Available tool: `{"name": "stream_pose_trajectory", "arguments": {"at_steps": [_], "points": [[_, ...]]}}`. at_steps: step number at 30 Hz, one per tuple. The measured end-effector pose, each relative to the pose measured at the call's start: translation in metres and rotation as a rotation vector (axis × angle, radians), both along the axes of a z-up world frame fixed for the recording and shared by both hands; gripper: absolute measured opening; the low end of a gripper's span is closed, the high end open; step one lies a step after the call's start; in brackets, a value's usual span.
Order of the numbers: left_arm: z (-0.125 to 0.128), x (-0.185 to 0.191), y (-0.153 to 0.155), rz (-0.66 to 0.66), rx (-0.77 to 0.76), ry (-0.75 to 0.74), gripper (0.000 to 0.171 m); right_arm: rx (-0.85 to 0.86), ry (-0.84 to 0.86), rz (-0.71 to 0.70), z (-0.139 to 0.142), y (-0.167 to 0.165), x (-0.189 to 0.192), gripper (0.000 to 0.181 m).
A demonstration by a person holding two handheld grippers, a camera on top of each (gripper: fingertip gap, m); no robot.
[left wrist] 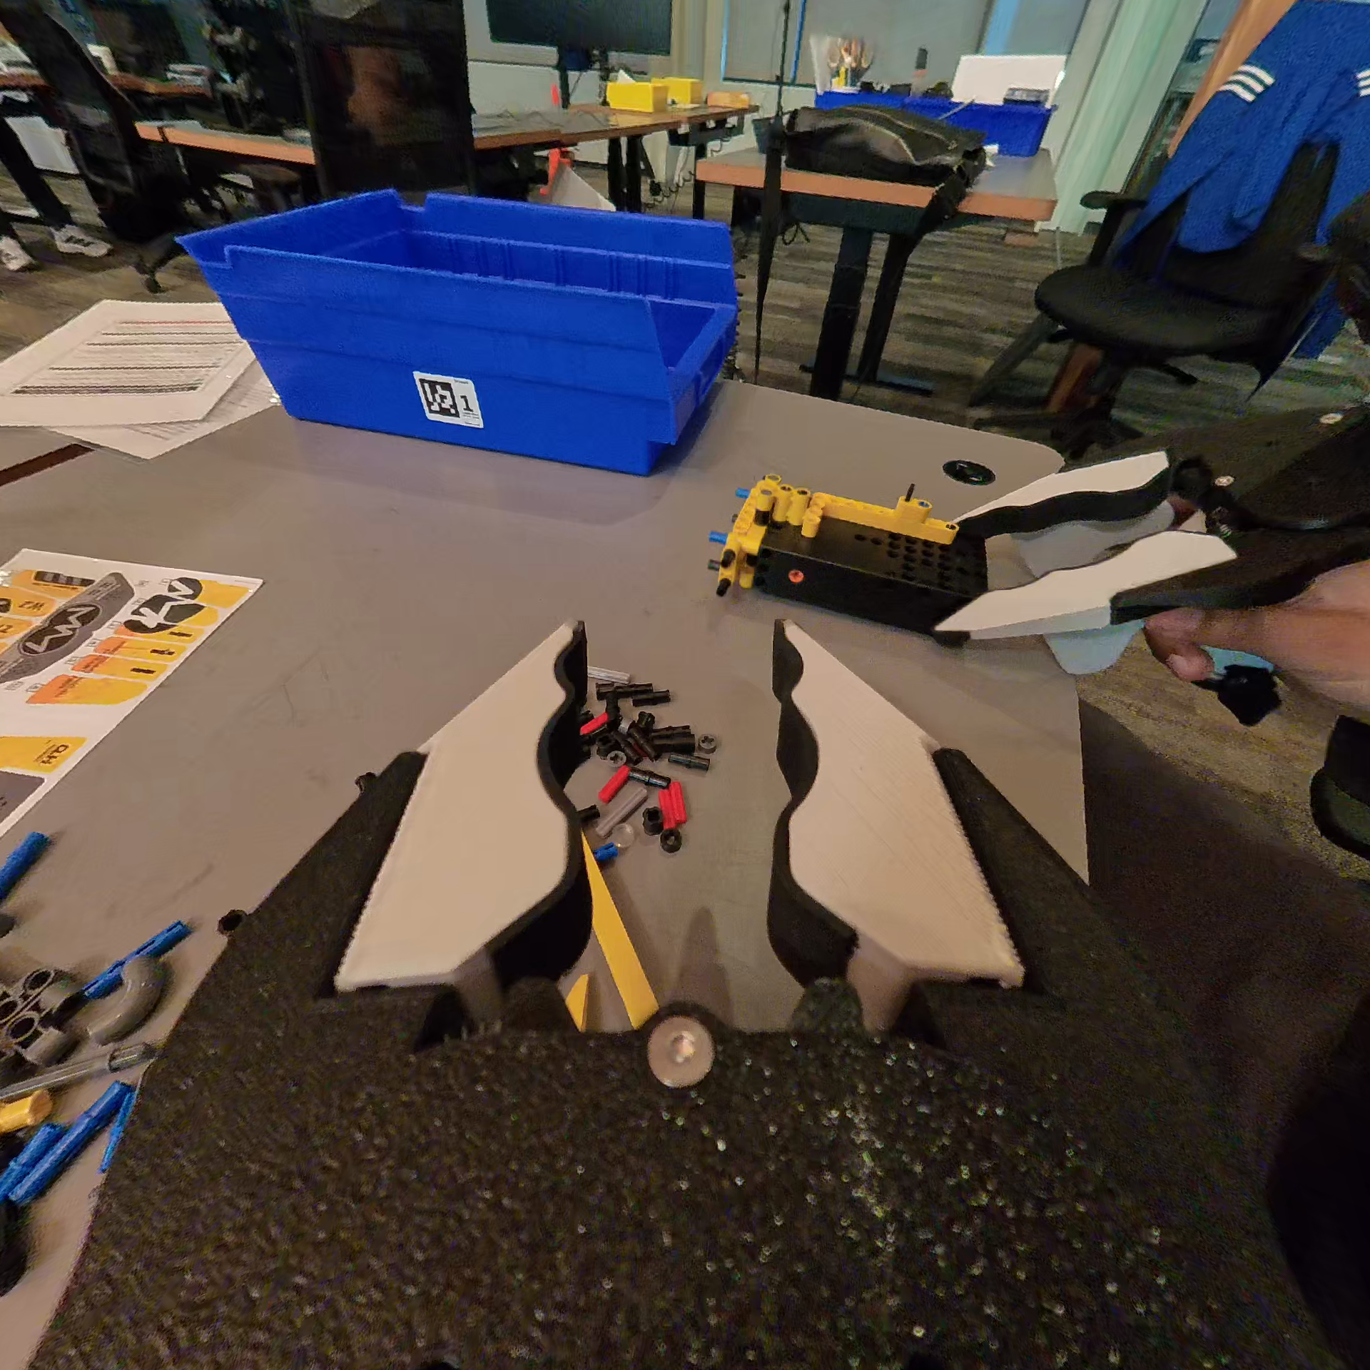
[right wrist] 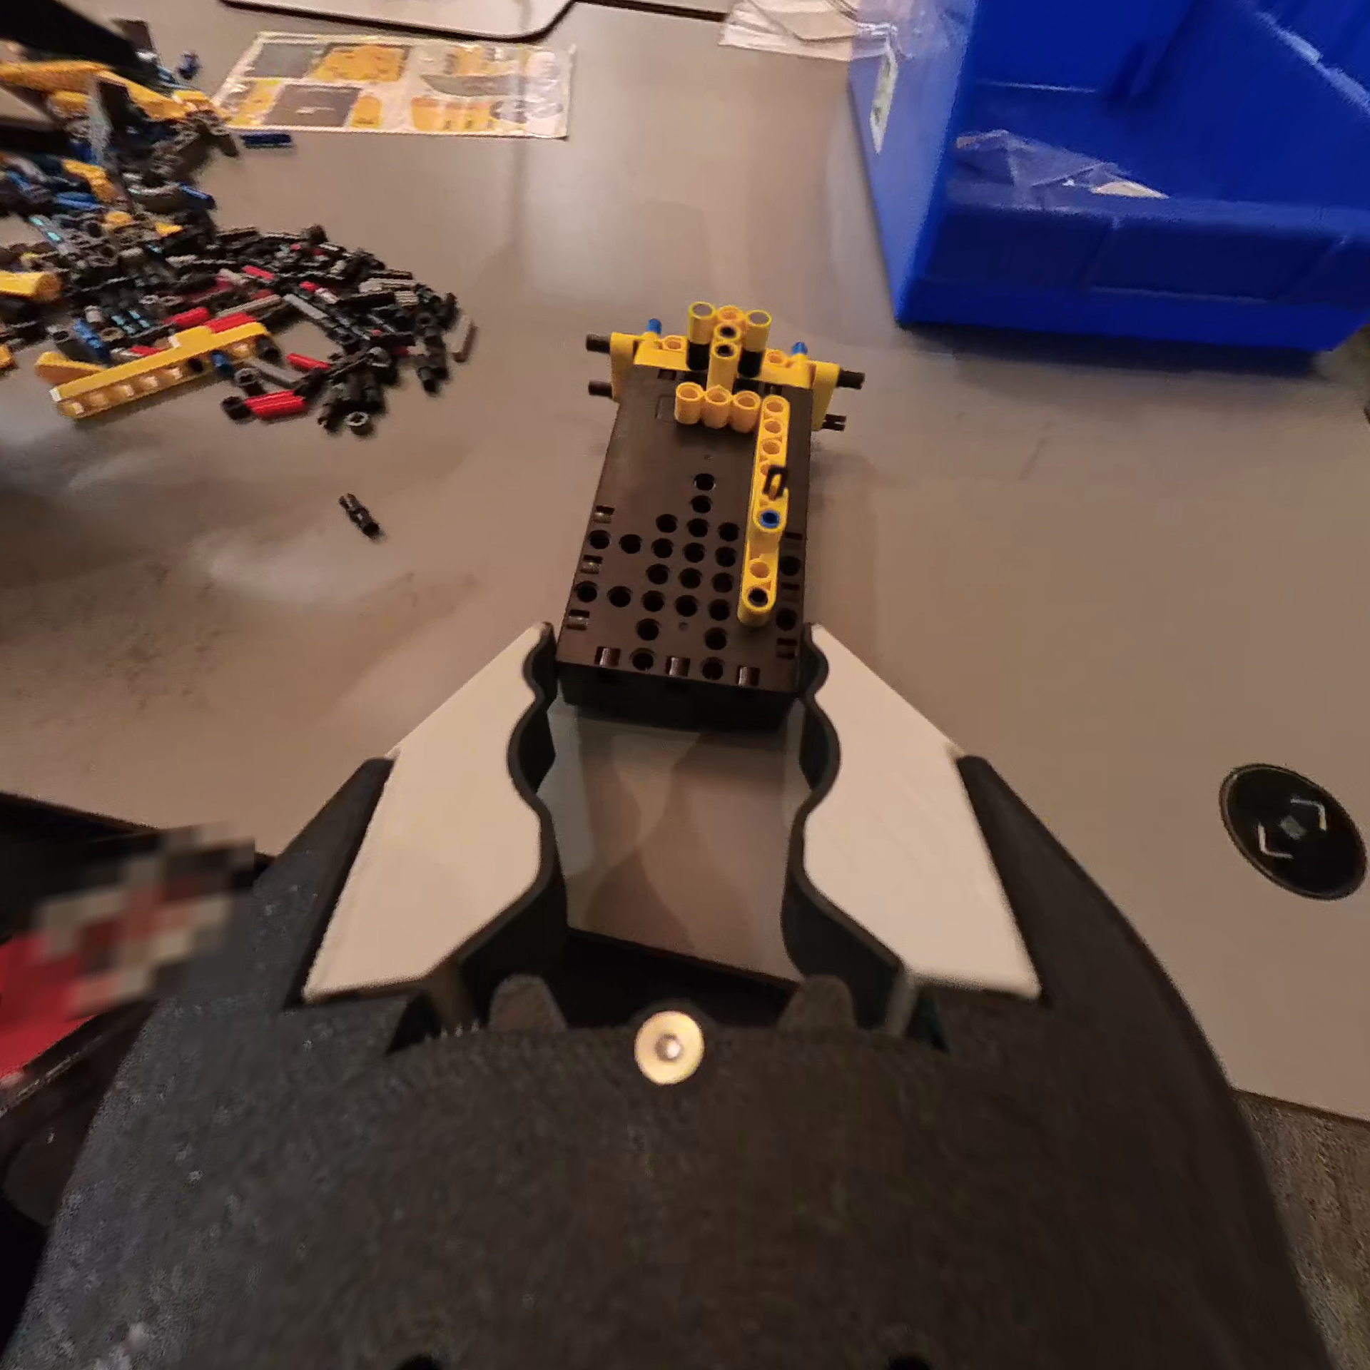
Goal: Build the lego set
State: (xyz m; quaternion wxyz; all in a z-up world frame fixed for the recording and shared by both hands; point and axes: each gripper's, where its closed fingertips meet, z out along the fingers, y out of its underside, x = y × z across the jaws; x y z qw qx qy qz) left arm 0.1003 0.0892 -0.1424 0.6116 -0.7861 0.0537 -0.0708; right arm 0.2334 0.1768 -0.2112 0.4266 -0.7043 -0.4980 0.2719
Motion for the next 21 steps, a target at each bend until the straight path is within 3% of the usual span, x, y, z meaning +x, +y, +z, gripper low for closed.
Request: {"name": "stream_pose_trajectory", "arguments": {"at_steps": [10,17,21], "points": [[0.001,-0.003,0.000,0.010,0.006,-0.004,0.050,-0.053,0.003,0.097,-0.001,-0.012,-0.007,0.069],[0.004,-0.009,0.000,0.045,0.020,0.000,0.050,-0.029,0.217,0.190,0.046,-0.028,-0.004,0.071],[0.018,-0.037,-0.005,0.207,0.090,-0.001,0.050,0.001,0.265,0.284,0.061,-0.055,-0.019,0.069]]}}
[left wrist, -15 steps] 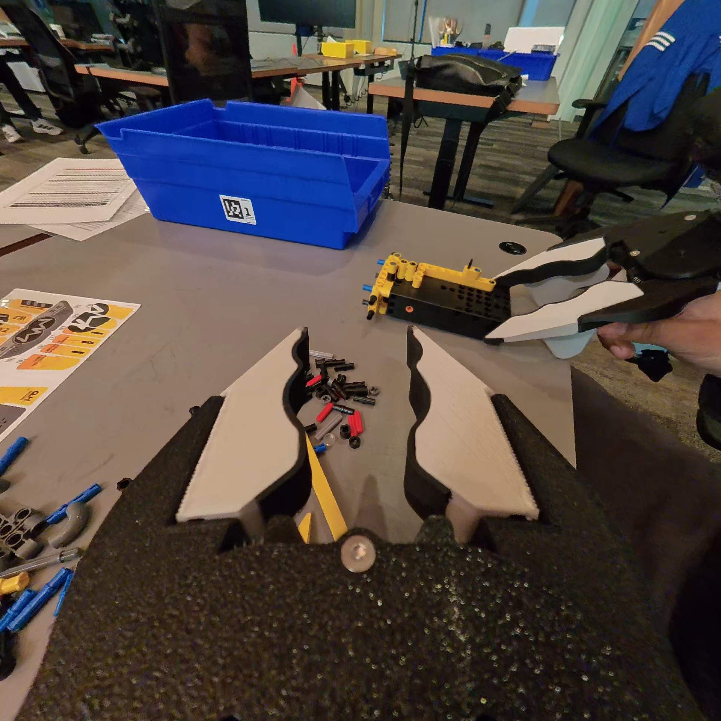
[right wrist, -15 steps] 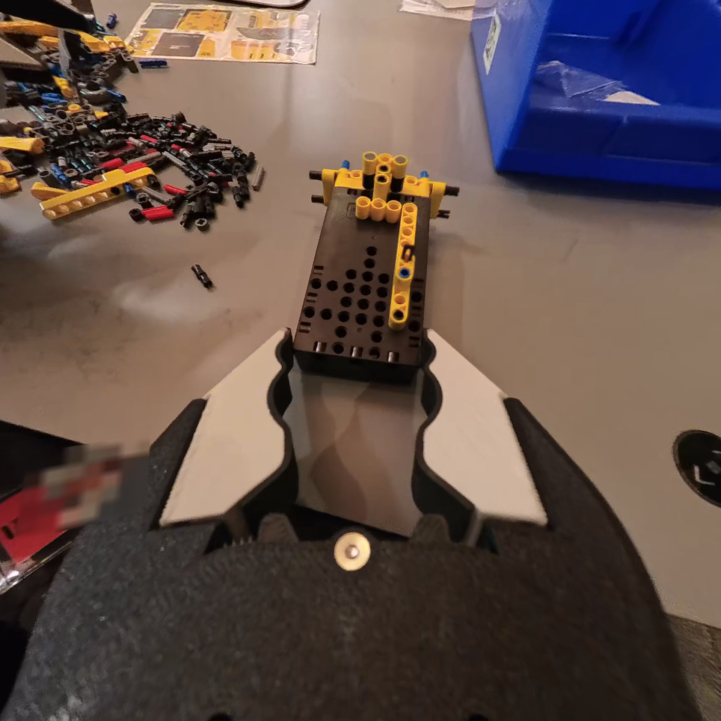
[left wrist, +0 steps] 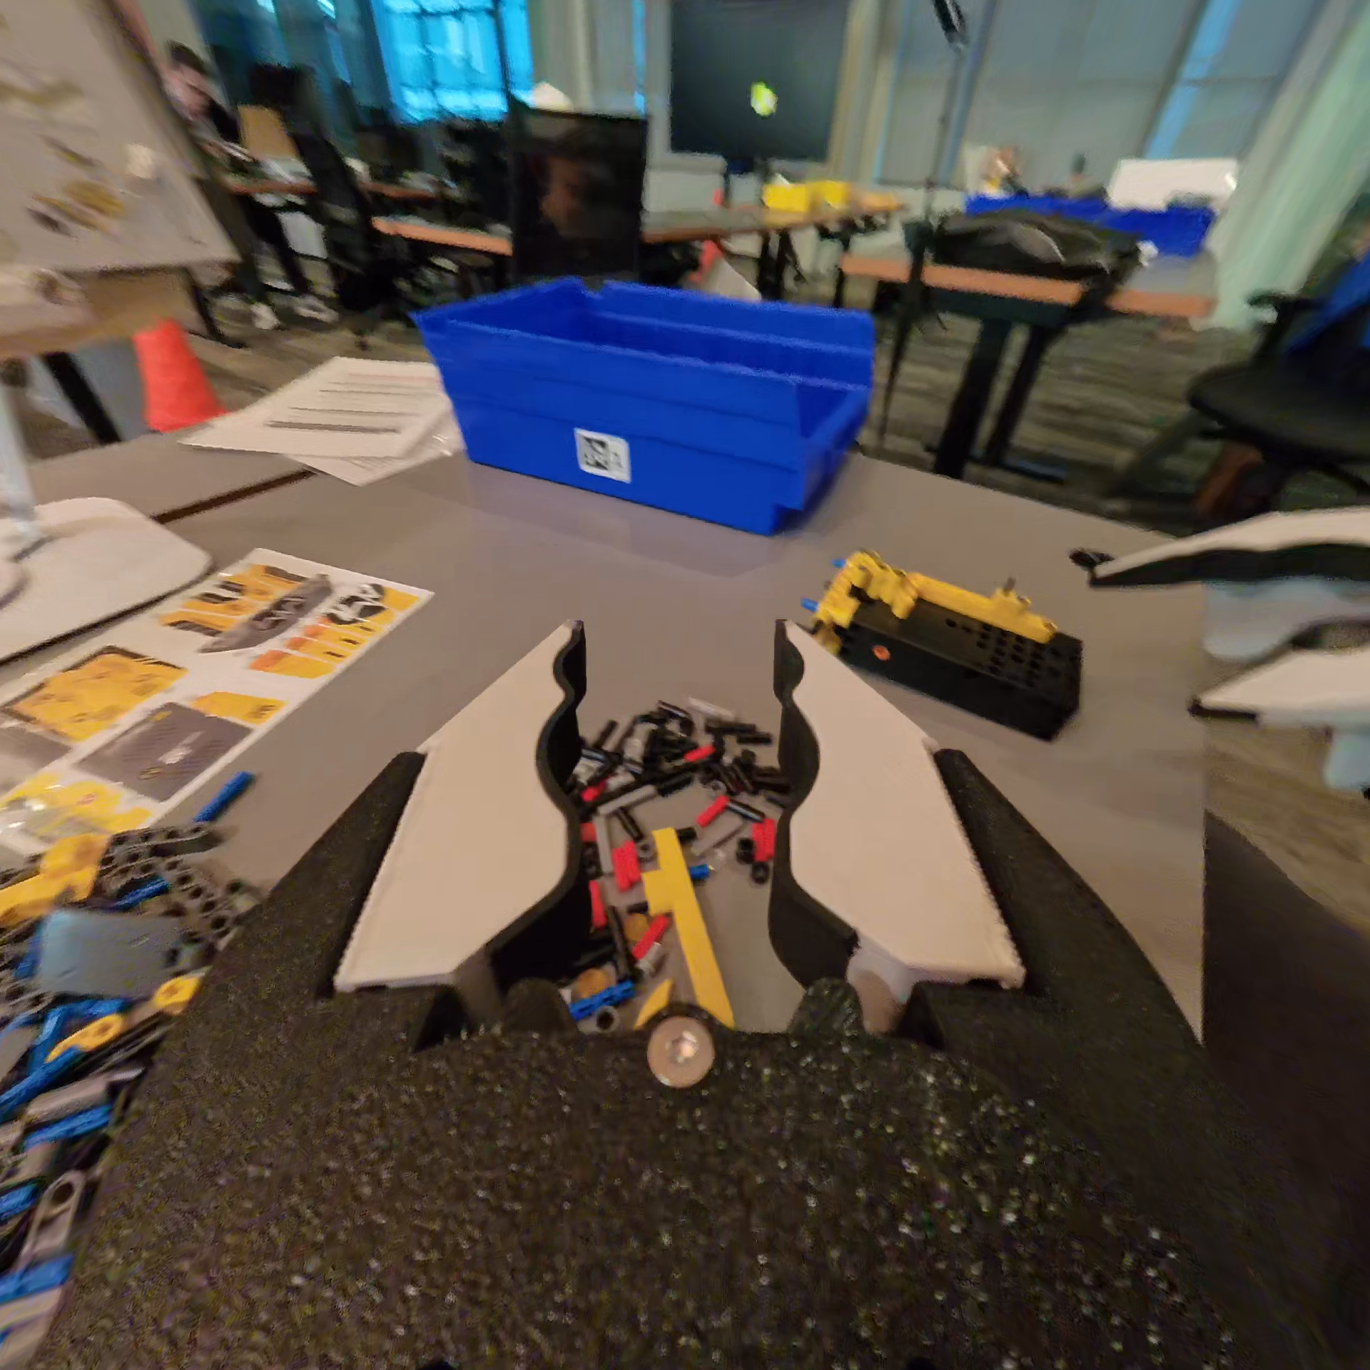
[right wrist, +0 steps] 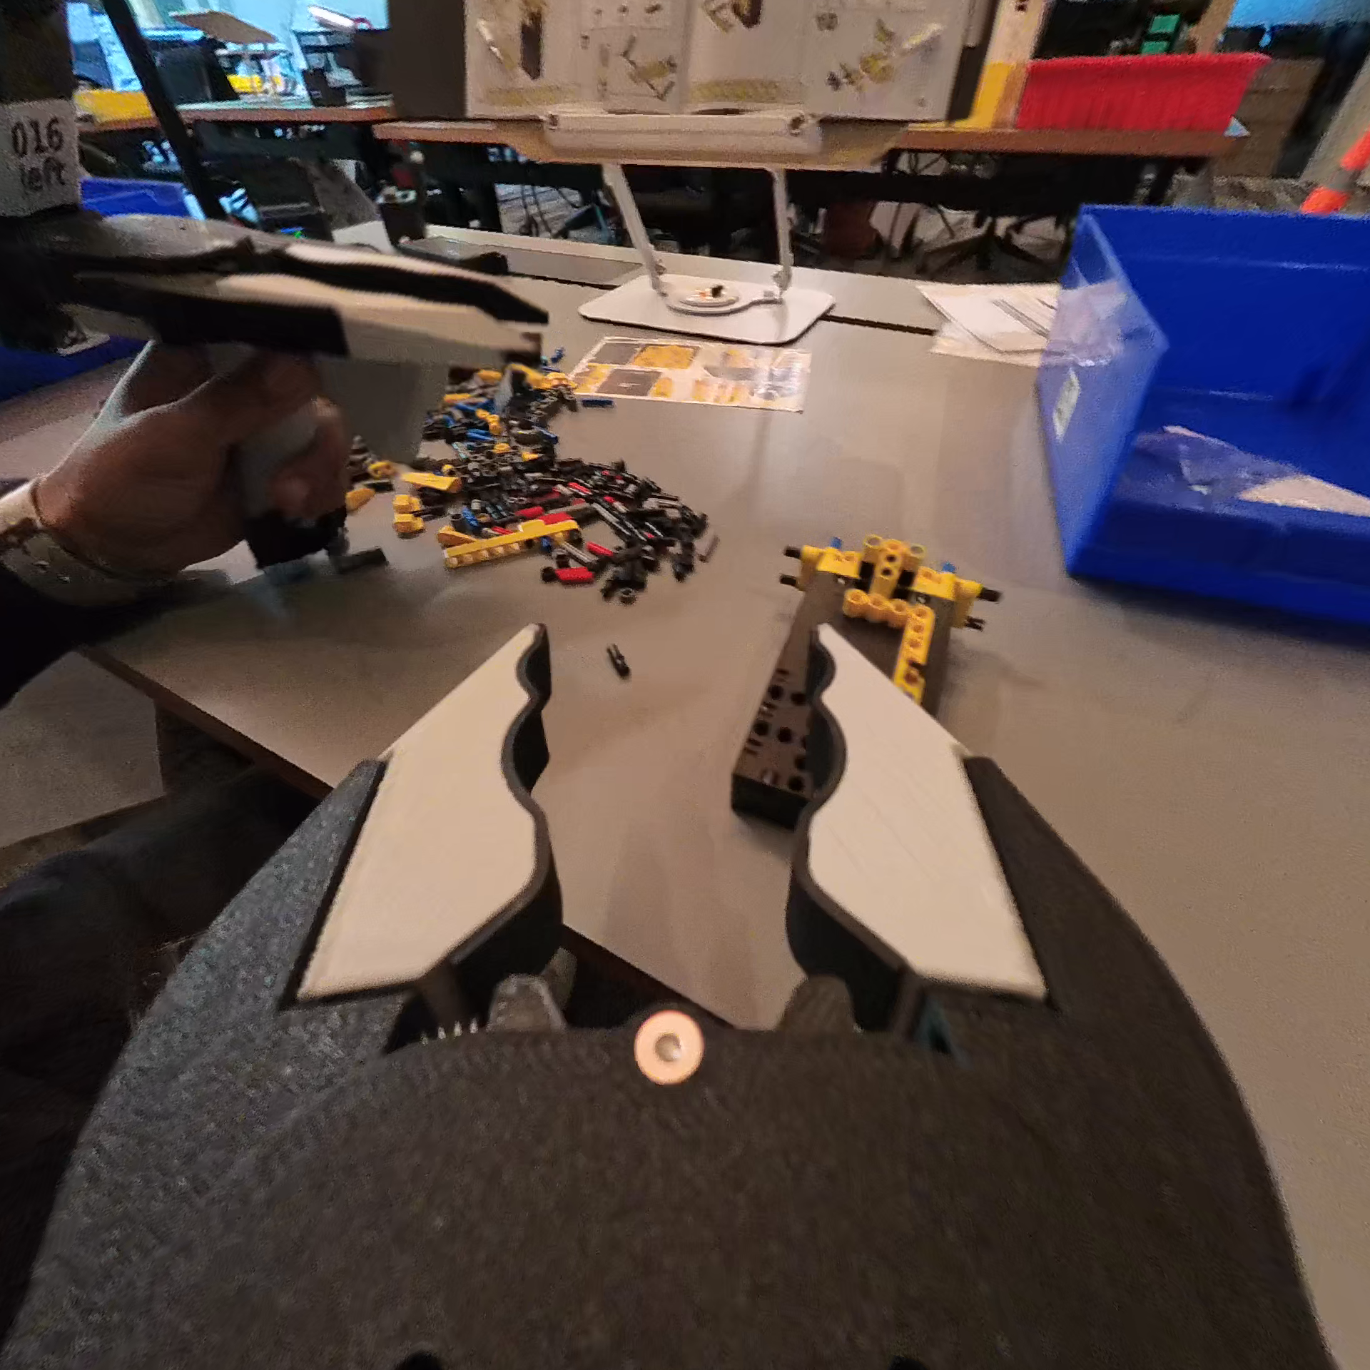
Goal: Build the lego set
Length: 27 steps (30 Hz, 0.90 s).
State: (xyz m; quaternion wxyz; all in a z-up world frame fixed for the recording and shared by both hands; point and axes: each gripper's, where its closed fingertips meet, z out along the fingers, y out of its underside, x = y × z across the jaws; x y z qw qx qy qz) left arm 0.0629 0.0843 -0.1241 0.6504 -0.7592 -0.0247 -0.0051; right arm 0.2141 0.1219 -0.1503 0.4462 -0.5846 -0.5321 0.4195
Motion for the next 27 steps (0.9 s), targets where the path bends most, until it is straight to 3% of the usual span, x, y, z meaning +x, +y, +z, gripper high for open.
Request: {"name": "stream_pose_trajectory", "arguments": {"at_steps": [6,11,20,27], "points": [[0.039,-0.024,-0.026,0.129,0.208,-0.022,0.051,0.061,-0.020,0.107,-0.004,-0.036,-0.025,0.069],[0.042,-0.025,-0.041,0.143,0.221,-0.048,0.051,0.061,-0.014,0.195,-0.005,-0.060,-0.044,0.067],[0.009,-0.012,-0.070,0.106,0.026,-0.092,0.048,0.056,-0.010,0.296,-0.010,-0.081,-0.084,0.064],[-0.030,0.010,-0.071,0.081,-0.154,0.001,0.044,-0.151,-0.018,0.341,-0.005,-0.082,-0.095,0.059]]}}
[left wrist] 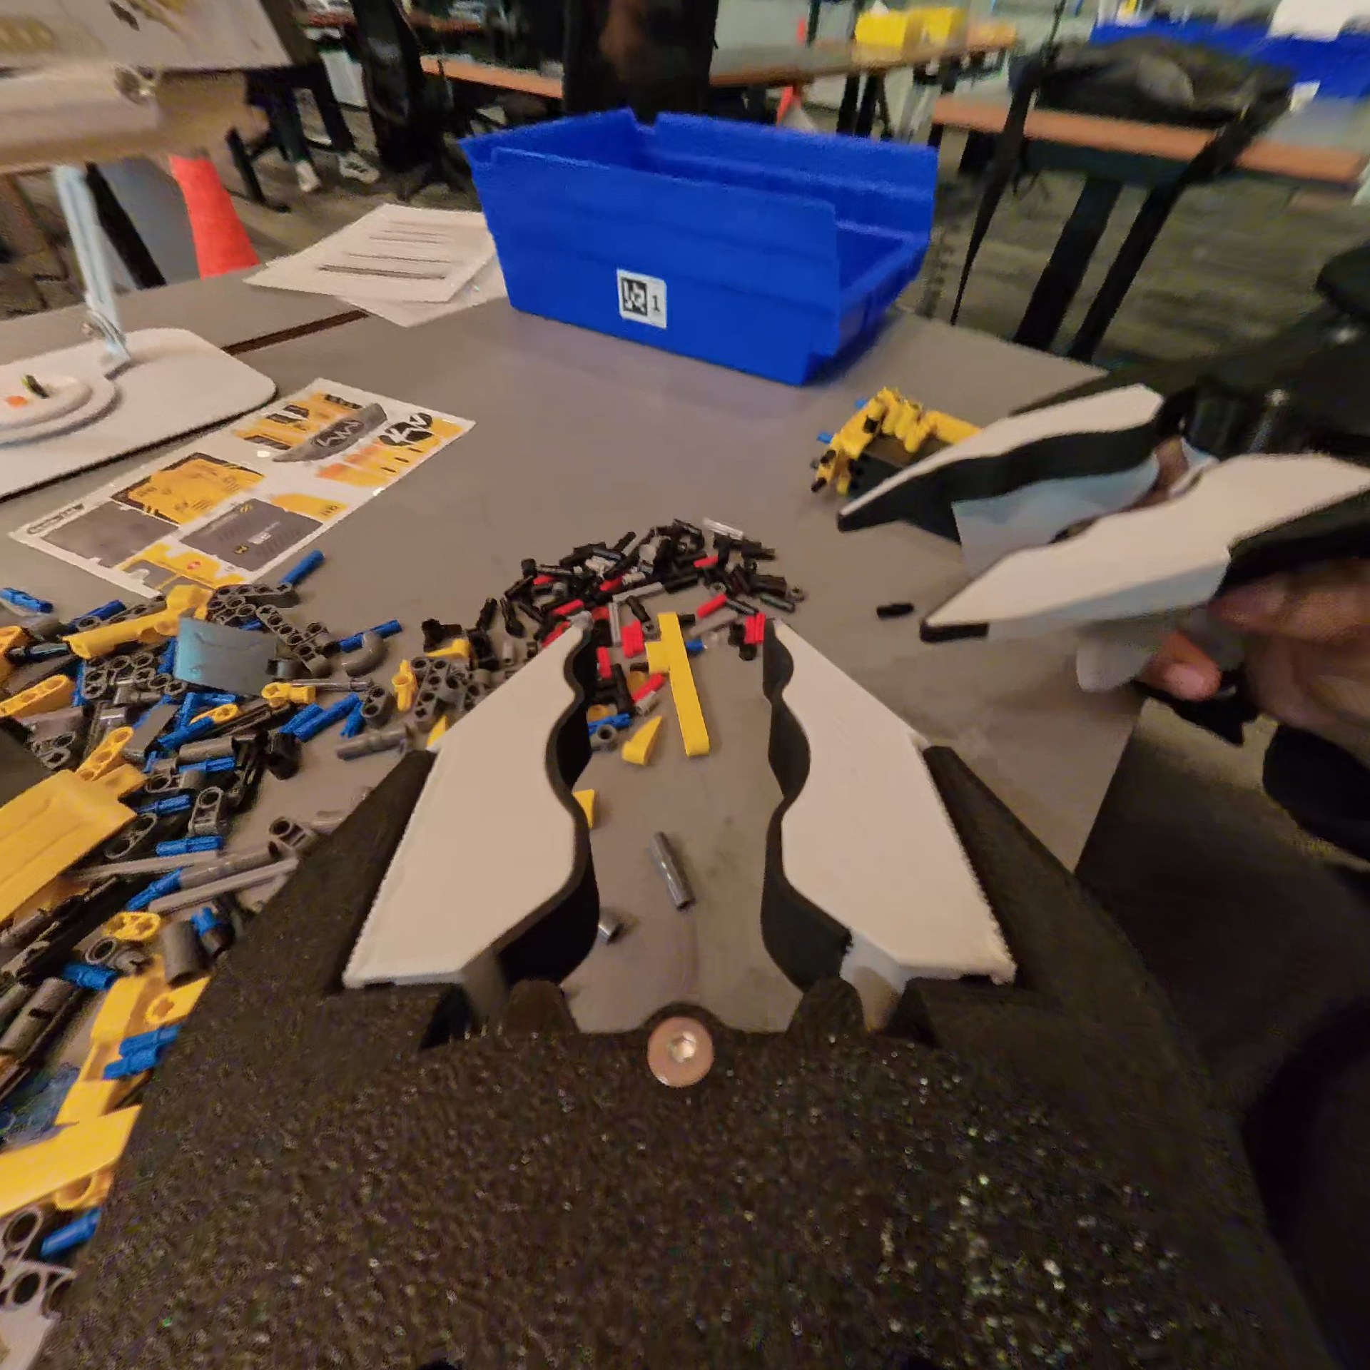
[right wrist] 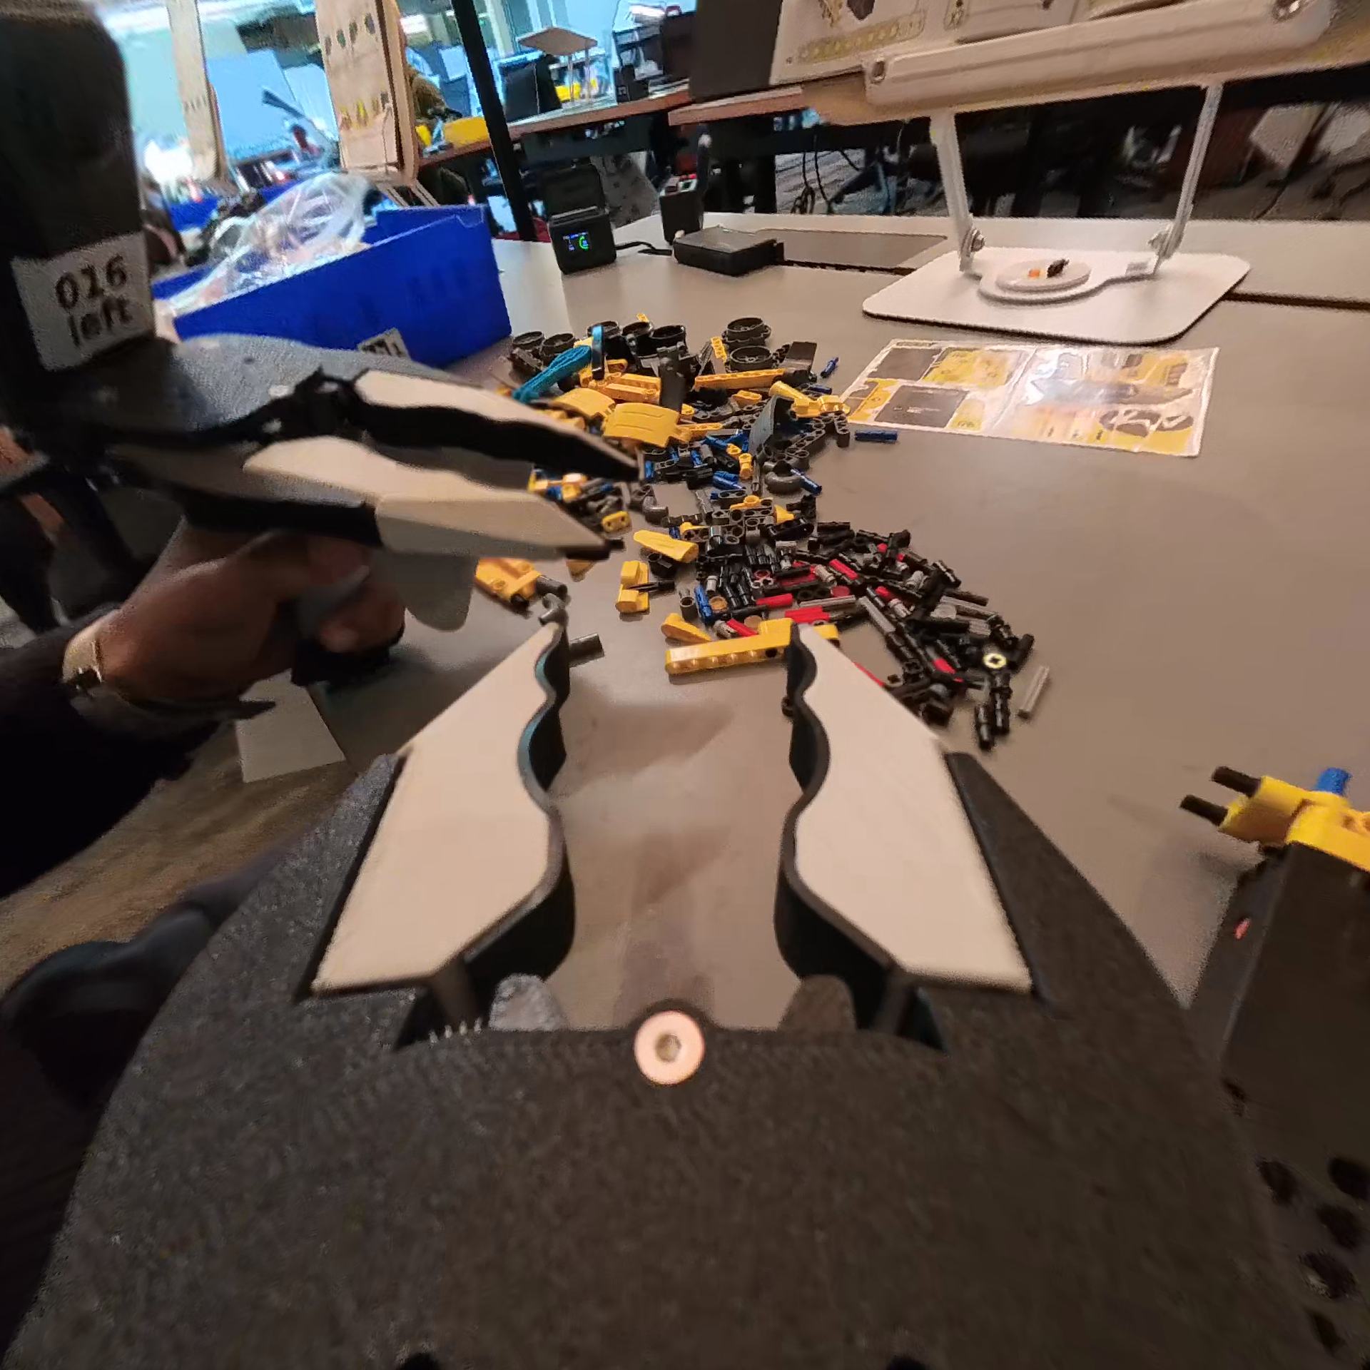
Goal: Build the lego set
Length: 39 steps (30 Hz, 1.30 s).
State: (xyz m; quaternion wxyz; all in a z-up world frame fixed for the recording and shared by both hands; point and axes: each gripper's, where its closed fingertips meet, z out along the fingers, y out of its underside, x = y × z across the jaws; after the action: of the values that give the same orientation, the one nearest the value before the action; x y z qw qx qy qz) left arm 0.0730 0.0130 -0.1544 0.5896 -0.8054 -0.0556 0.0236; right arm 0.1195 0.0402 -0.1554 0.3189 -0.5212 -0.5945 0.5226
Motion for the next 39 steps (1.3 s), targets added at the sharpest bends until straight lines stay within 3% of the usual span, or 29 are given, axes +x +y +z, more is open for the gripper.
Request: {"name": "stream_pose_trajectory", "arguments": {"at_steps": [10,13,16,17,20,26,32,35,39], "points": [[-0.054,0.010,0.012,0.020,-0.369,0.208,0.035,-0.193,-0.001,0.137,0.006,-0.006,0.005,0.059],[-0.066,0.008,0.012,0.019,-0.443,0.189,0.034,-0.210,0.016,0.143,0.008,-0.005,0.006,0.059],[-0.067,0.006,0.012,0.016,-0.439,0.120,0.023,-0.183,0.040,0.171,0.011,-0.011,0.009,0.059],[-0.066,0.006,0.012,0.013,-0.430,0.099,0.010,-0.170,0.049,0.178,0.012,-0.013,0.011,0.059],[-0.065,0.006,0.012,0.005,-0.424,0.063,0.007,-0.147,0.076,0.186,0.014,-0.017,0.014,0.059],[-0.040,0.009,0.012,-0.041,-0.266,0.055,0.007,-0.181,0.113,0.176,0.018,-0.013,0.017,0.059],[-0.008,0.002,0.003,-0.055,-0.146,0.152,0.006,-0.108,0.093,0.143,0.014,-0.015,0.013,0.059],[0.013,0.031,-0.002,-0.241,-0.044,0.208,0.006,-0.034,0.134,0.079,0.025,-0.004,0.017,0.059],[0.025,0.058,-0.009,-0.352,0.022,0.354,0.006,-0.051,0.198,0.013,0.052,0.024,0.038,0.058]]}}
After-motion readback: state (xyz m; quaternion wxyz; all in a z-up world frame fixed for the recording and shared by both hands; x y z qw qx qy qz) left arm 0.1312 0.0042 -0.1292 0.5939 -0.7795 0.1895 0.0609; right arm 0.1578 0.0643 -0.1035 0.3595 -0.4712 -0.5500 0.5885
